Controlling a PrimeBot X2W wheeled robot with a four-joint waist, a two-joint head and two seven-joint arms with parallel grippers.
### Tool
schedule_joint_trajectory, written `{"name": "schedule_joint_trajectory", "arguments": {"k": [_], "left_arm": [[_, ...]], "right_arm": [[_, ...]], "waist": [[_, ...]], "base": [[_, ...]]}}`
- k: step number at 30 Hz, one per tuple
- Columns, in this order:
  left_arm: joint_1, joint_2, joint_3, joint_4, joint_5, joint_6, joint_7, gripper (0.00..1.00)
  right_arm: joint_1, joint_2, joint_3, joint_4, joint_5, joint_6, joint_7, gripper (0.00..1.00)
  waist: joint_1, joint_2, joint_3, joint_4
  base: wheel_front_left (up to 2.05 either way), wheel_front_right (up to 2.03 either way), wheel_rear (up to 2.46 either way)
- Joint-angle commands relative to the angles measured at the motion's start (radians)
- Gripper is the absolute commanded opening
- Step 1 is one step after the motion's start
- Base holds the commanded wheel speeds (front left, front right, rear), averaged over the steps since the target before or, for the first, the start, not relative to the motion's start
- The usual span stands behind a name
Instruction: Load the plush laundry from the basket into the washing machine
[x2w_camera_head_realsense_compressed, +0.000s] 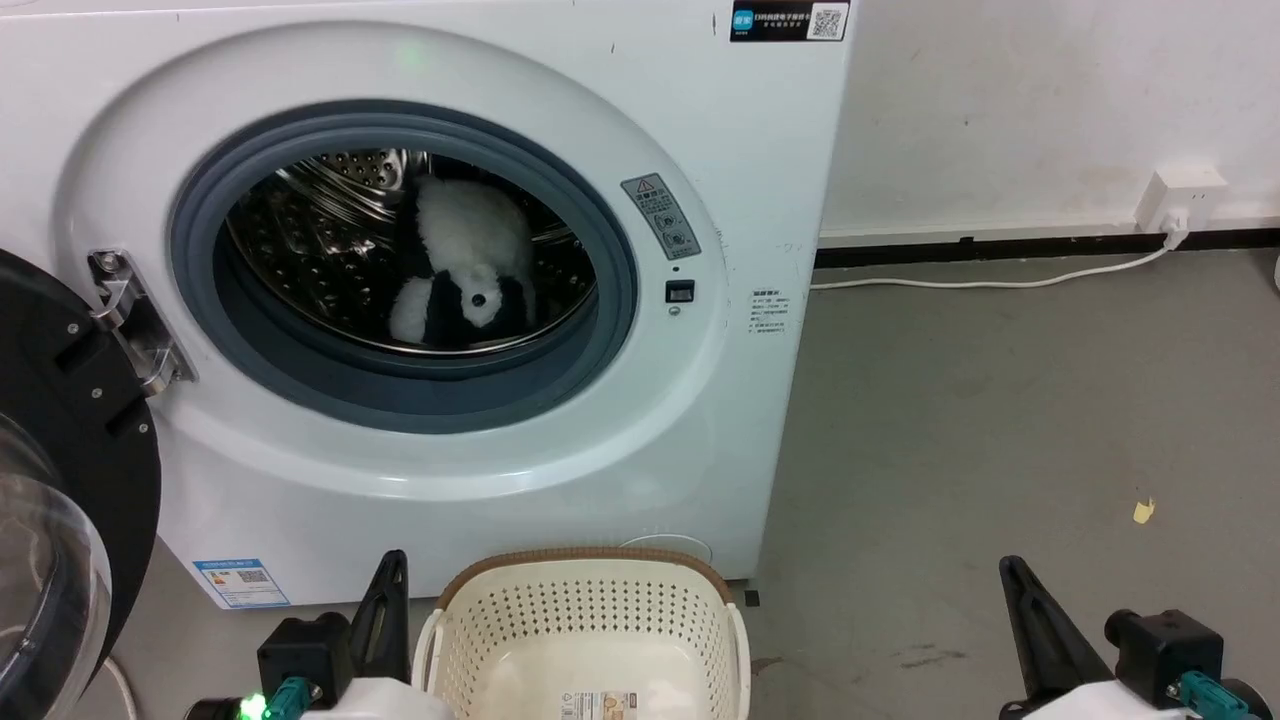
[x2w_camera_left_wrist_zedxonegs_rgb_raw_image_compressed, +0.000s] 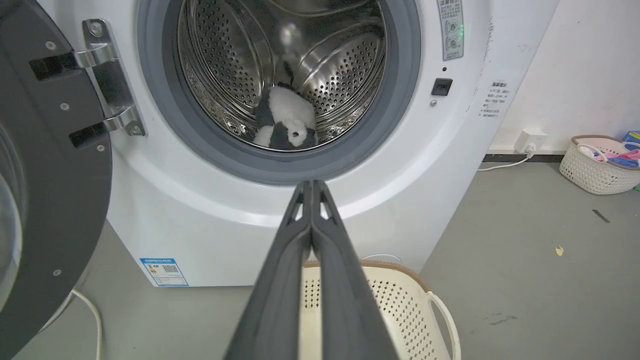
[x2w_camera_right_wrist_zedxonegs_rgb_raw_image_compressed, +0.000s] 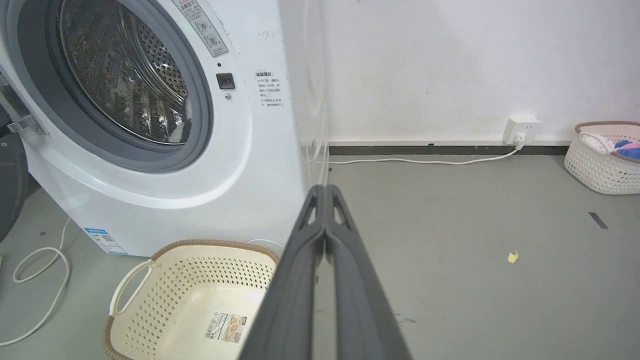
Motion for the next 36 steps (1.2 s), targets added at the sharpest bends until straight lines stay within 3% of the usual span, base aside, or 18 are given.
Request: {"name": "schedule_joint_trajectory", "arguments": {"k": [1,36], "left_arm": [[-0.014,-0.003,0.005,-0.010,0.013,-0.004,0.006,0.00],[-0.038,-0.016,0.034,-0.049,0.078,-0.016,0.059,0.00]], "right_arm": [[-0.023,0.001,0.002,-0.006,-0.014,0.000,0.002,0.00],[-0.067,0.002,0.006,-0.016,-0.069,-0.001,0.029,0.00]], "waist": [[0.0000,0.0000,0.001,-0.001],[0.0000,0.0000,0.024,-0.018]], "base": [[0.00,0.00,0.00],[0.00,0.00,0.00]]}}
